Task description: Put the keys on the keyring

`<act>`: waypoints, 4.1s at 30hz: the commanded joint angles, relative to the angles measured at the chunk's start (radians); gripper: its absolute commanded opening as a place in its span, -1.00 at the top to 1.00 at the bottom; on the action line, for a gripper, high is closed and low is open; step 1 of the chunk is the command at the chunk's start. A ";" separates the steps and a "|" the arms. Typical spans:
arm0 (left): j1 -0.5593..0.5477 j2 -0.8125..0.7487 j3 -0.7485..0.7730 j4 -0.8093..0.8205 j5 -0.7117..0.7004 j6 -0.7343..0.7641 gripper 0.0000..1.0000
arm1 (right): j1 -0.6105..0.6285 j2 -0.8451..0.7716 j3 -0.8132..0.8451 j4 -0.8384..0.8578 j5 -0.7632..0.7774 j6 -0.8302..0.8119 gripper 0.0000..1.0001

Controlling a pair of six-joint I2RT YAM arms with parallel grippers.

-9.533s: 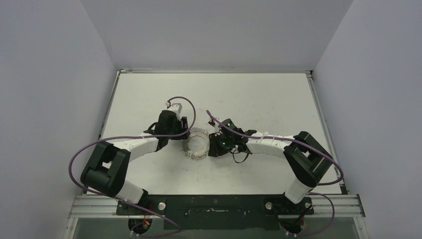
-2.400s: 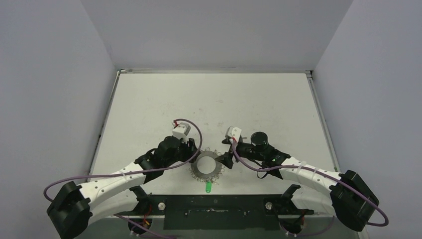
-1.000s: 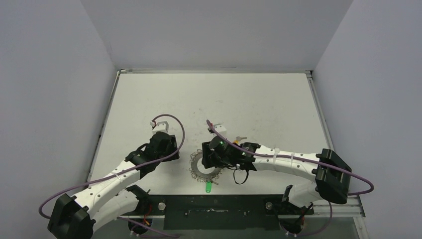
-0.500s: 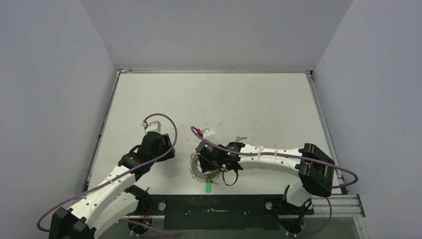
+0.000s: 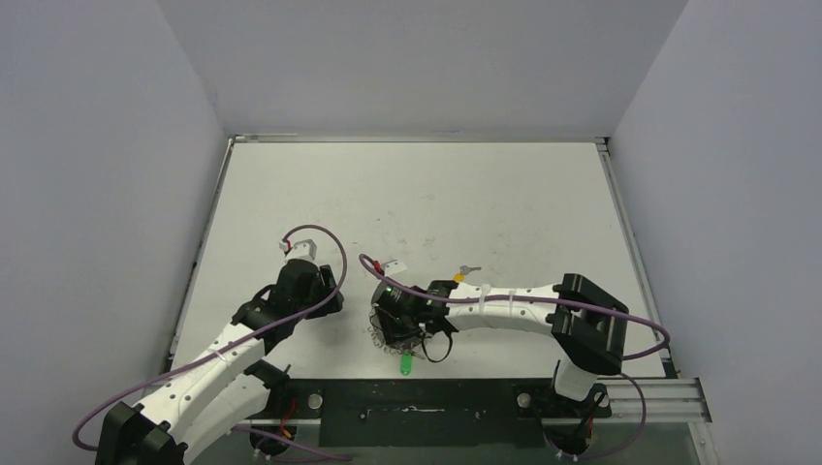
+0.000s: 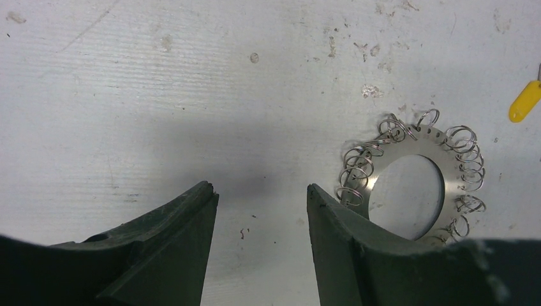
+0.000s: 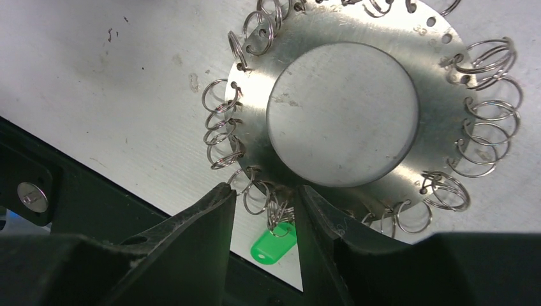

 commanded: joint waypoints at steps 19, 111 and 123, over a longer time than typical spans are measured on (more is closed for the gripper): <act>0.007 -0.010 -0.007 0.069 0.012 -0.007 -0.03 | 0.012 0.067 0.019 0.087 -0.087 0.073 0.35; 0.007 -0.048 -0.019 0.094 0.024 0.024 -0.01 | 0.096 0.031 0.004 0.037 0.031 0.119 0.39; 0.007 -0.051 -0.019 0.097 0.030 0.027 -0.01 | 0.096 0.032 0.010 0.057 0.021 0.116 0.40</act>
